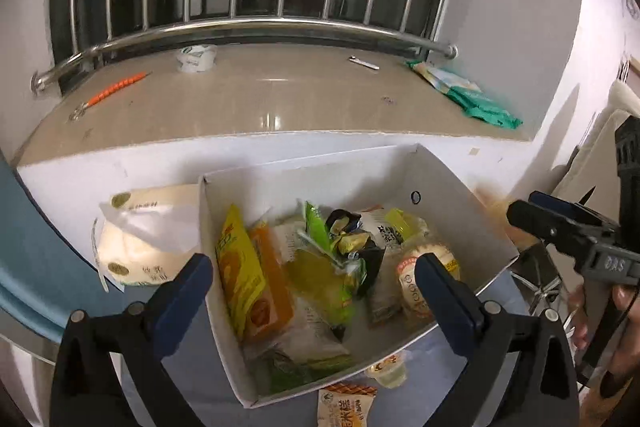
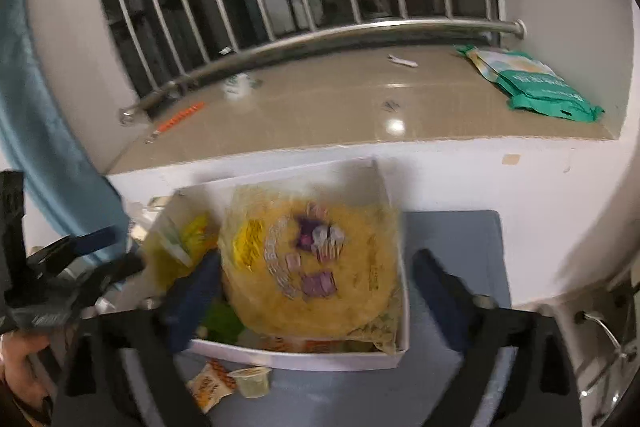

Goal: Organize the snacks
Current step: 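Drop chip bag into box with right tool while left tool drops green-yellow bag, then grasp the yellow jelly cup with the right tool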

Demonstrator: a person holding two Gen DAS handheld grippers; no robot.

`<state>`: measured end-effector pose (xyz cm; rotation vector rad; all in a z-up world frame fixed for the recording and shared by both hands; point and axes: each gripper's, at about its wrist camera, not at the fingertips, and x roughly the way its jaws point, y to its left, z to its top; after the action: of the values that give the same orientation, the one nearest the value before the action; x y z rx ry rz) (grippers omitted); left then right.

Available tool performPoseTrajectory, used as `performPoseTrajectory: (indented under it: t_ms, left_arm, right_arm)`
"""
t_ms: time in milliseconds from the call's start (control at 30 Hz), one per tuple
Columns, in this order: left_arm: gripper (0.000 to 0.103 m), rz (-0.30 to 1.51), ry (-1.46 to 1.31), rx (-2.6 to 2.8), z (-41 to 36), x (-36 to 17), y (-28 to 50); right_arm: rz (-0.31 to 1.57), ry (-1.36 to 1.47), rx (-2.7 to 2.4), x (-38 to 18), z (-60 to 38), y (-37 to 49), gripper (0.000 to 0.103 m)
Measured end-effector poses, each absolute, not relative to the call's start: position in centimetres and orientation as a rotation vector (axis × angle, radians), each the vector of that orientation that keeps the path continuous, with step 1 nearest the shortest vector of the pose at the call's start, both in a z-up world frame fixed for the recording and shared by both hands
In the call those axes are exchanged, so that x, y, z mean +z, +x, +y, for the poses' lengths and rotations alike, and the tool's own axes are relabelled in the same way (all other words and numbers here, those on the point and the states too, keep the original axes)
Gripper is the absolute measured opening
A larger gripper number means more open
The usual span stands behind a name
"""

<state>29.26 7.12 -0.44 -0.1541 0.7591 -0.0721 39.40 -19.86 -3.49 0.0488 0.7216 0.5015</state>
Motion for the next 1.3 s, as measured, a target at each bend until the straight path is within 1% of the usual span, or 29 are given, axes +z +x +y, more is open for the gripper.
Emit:
performPoseTrajectory:
  t_ms: [133, 367, 467, 600, 733, 1000, 1167, 1300]
  left_arm:
    - [0.103, 0.798, -0.138, -0.073, 6.9, -1.1, 28.6]
    - [0.103, 0.761, -0.141, -0.079, 7.3, -0.2, 26.6]
    - [0.103, 0.723, -0.138, -0.090, 7.2, 0.4, 24.2]
    - [0.103, 0.668, -0.116, -0.126, 6.4, 0.2, 19.1]
    - [0.103, 0.642, -0.130, -0.119, 5.6, -0.9, 14.7]
    - [0.103, 0.631, -0.208, -0.138, 3.7, -5.0, 7.0]
    - [0.103, 0.646, -0.228, -0.142, 3.3, -6.1, 4.6]
    - [0.103, 0.641, -0.252, -0.129, 4.0, -6.3, 3.7]
  right_arm:
    - [0.682, 0.080, 0.515, -3.7, -20.1, 38.7, 0.103]
    - [0.668, 0.057, 0.524, -3.9, -19.8, 37.4, 0.103]
    - [0.635, 0.036, 0.541, -3.2, -19.8, 35.7, 0.103]
    - [0.579, 0.011, 0.597, -3.2, -20.4, 31.6, 0.103]
    - [0.565, 0.008, 0.635, -5.2, -21.2, 26.9, 0.103]
    - [0.617, 0.092, 0.658, -11.3, -22.7, 19.7, 0.103]
    - [0.696, 0.150, 0.650, -14.3, -22.7, 19.4, 0.103]
    - [0.713, 0.169, 0.630, -15.2, -22.2, 20.5, 0.103]
